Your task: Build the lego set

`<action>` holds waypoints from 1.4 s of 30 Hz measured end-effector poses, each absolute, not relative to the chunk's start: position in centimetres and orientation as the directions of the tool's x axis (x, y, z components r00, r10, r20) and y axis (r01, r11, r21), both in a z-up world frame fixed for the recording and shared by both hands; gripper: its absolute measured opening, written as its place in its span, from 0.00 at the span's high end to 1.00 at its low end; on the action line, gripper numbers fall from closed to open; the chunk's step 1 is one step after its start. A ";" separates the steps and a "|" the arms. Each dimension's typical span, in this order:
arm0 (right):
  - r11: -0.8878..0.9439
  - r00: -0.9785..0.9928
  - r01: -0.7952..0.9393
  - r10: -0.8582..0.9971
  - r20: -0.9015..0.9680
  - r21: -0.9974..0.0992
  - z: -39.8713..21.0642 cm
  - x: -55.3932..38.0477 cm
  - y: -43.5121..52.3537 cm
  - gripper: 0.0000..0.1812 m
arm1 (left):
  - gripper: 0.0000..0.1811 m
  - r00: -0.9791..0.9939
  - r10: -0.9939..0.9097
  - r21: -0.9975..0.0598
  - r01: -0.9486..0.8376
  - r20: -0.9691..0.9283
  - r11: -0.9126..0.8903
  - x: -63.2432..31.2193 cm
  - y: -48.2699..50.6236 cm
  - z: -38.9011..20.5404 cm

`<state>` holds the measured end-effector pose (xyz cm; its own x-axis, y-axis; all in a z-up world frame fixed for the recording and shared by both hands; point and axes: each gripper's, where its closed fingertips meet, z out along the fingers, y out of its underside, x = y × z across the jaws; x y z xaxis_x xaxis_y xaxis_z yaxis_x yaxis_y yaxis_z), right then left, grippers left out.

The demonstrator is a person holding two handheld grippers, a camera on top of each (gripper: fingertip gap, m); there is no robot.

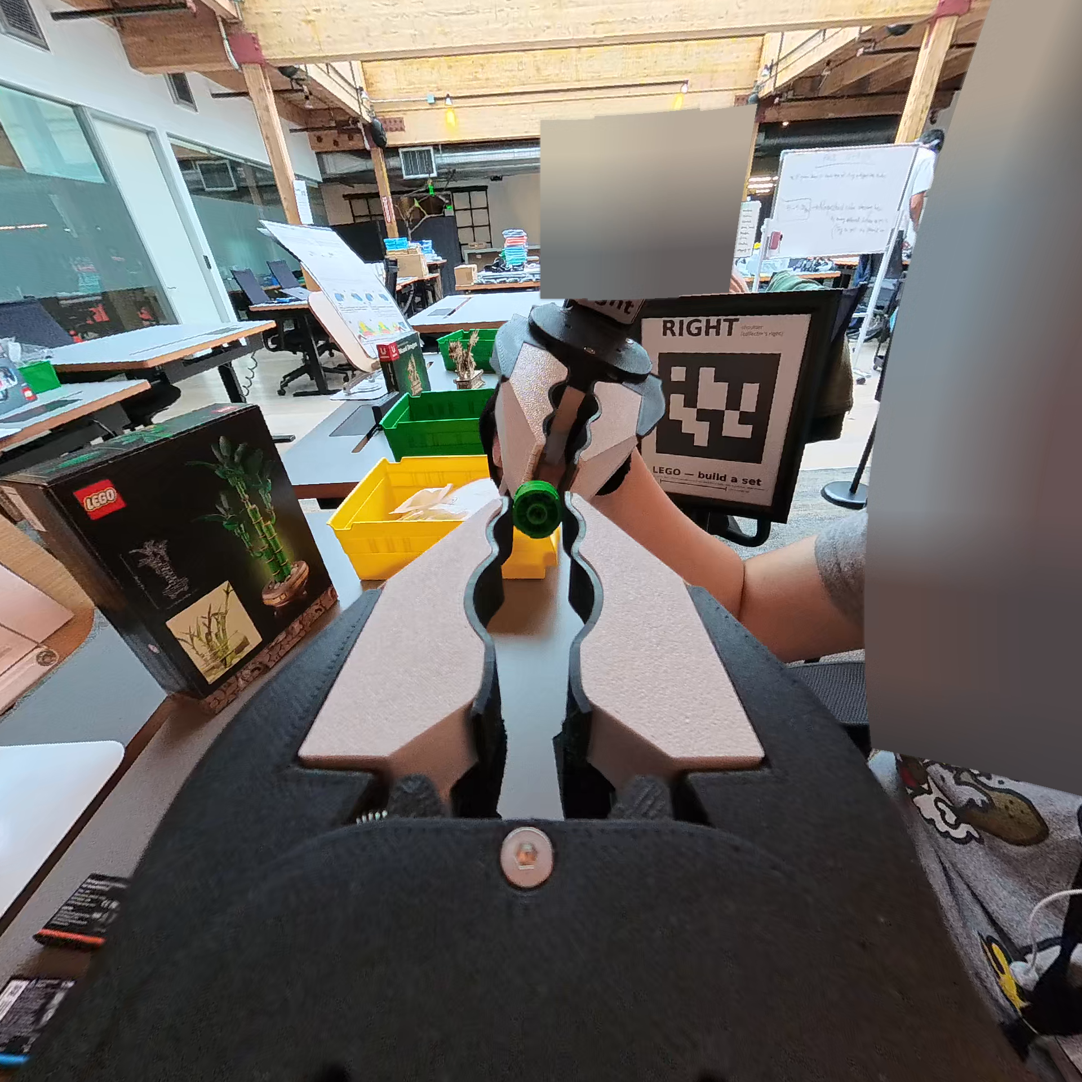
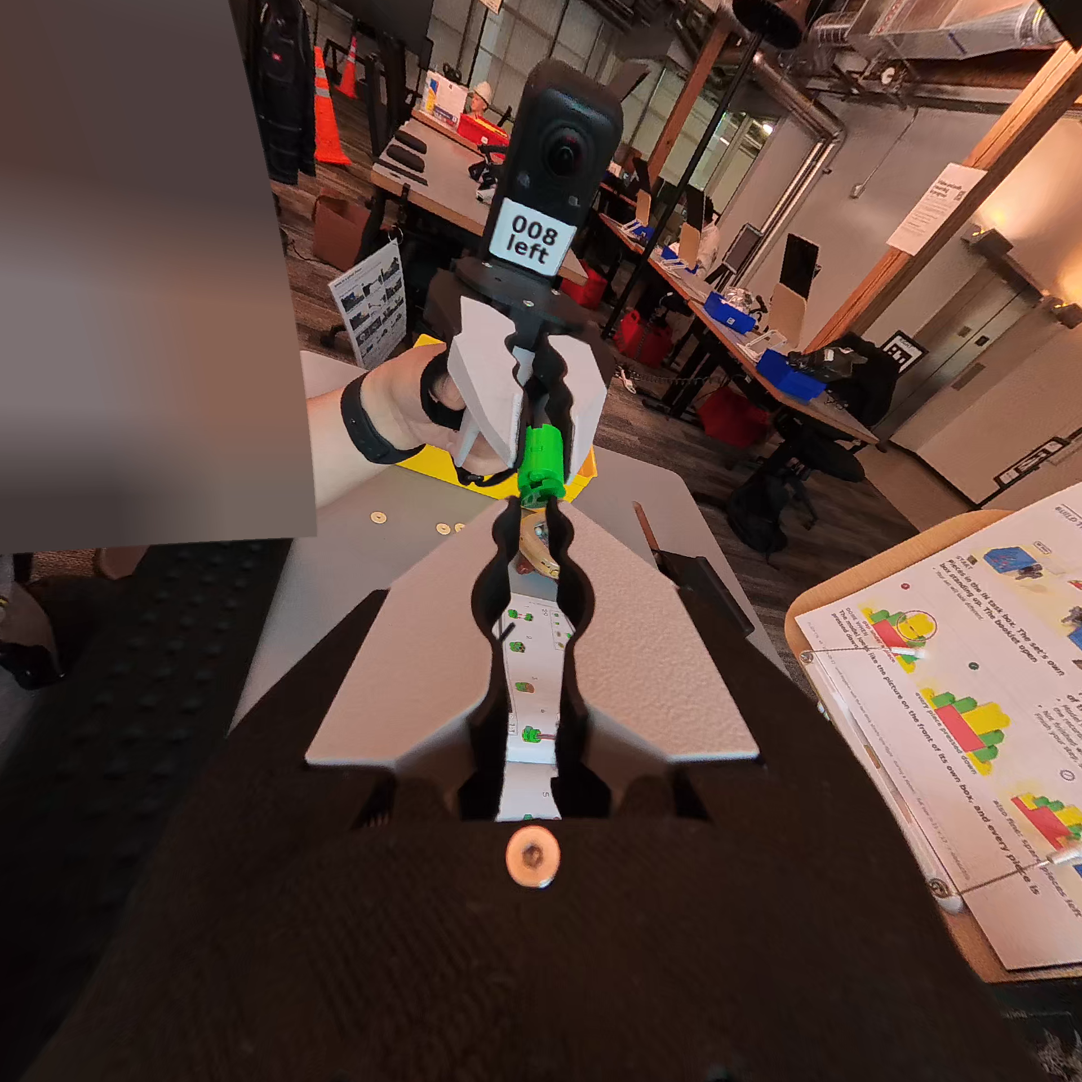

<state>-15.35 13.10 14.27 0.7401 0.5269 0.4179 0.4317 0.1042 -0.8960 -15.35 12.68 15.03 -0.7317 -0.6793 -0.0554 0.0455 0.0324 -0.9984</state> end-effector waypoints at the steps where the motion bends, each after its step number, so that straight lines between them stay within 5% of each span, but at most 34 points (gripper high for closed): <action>1: 0.107 0.743 0.429 0.523 0.418 -0.897 14.3 -15.3 13.2 0.96 | 0.93 -0.728 -0.683 -0.998 0.048 -0.056 0.031 -15.3 12.7 15.1; 42: 0.141 0.739 0.395 0.539 0.405 -0.908 14.7 -15.4 13.0 0.98 | 0.93 -0.800 -0.599 -0.996 0.027 0.031 -0.087 -15.6 12.0 15.7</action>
